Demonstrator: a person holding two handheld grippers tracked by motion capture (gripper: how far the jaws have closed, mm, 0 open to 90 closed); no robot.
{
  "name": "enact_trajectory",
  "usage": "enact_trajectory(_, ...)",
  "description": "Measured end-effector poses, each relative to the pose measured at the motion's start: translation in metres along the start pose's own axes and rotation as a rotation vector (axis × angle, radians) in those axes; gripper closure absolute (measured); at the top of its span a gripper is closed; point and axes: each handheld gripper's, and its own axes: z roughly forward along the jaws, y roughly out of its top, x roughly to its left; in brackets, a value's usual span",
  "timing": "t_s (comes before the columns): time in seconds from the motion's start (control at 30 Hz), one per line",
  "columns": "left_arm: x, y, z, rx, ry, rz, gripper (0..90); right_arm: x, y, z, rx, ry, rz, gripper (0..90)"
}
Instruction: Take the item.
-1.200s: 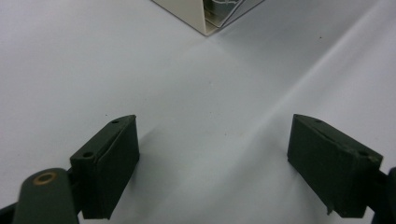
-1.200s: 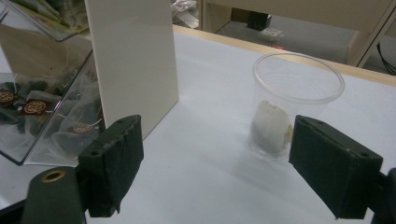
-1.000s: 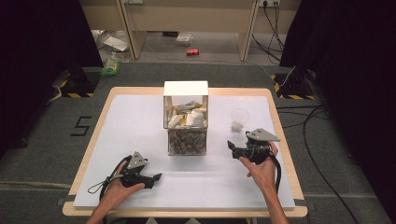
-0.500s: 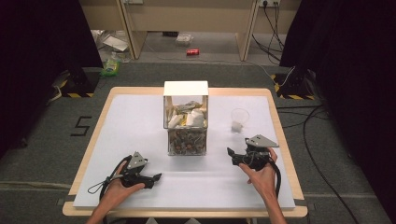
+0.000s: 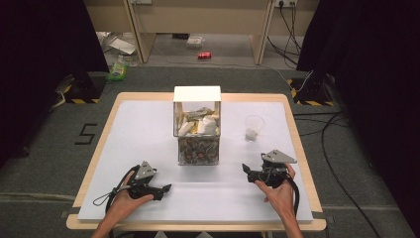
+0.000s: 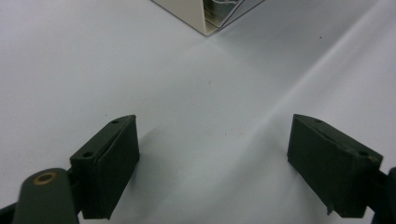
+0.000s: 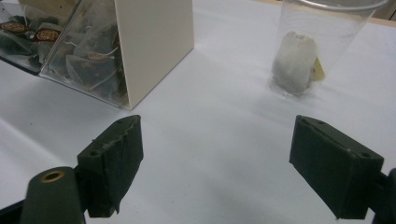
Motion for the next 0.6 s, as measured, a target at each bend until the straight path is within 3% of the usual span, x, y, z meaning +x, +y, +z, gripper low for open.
enact_trajectory(0.6, 0.0, 0.0, 0.0, 0.0, 0.0, 0.0, 15.7, 0.001, -0.018, -0.009, 0.033, 0.006, 0.018, 17.4)
